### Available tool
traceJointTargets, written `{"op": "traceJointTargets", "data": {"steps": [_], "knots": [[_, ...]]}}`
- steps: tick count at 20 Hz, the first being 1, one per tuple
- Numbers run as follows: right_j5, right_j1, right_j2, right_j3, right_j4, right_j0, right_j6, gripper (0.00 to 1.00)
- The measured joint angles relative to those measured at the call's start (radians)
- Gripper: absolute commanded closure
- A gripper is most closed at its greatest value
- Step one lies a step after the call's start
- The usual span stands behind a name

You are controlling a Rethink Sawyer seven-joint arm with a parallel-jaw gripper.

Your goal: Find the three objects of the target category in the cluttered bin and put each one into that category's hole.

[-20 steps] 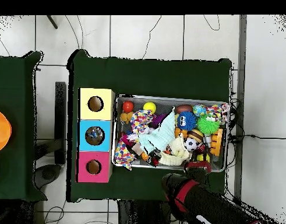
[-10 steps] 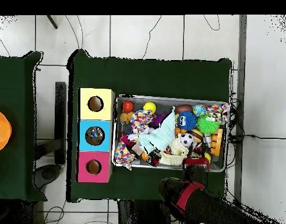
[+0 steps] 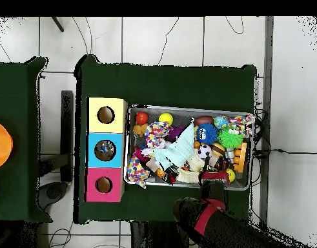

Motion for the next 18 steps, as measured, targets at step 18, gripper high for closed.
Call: {"op": "traceJointTargets", "data": {"steps": [18], "knots": [[0.0,-0.015,0.115,0.001,0.02,-0.058,0.0,0.0]]}}
